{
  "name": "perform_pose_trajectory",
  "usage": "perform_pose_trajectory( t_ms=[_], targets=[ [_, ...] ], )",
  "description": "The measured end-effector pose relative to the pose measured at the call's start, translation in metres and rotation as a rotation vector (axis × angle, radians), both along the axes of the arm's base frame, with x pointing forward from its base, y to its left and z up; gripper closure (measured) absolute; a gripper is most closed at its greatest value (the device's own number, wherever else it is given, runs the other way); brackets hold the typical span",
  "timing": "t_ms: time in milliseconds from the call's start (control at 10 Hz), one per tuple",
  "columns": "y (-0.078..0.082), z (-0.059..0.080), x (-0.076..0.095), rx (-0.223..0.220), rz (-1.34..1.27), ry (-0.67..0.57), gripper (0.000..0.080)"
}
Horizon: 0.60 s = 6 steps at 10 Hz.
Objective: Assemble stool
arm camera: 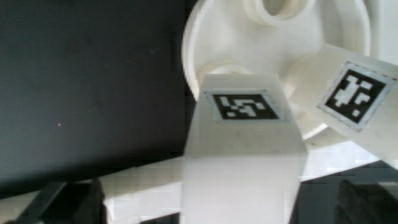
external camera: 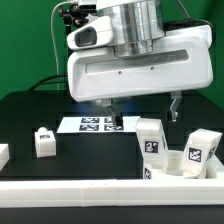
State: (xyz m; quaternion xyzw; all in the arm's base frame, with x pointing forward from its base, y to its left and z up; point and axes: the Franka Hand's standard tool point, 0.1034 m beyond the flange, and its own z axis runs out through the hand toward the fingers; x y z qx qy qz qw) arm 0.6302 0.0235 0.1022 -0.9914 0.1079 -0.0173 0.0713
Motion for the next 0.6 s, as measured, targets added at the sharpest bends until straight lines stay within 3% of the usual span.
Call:
perform_pose_trajectory(
  t_ms=[200,600],
  targets=[
    [0.0002,-0.0001,-0.0001,0.0,0.0,0.0,0.015],
    [-0.0012,-0.0028,-0.0012,-0.031,0.465,-0.056,0.015]
  ],
)
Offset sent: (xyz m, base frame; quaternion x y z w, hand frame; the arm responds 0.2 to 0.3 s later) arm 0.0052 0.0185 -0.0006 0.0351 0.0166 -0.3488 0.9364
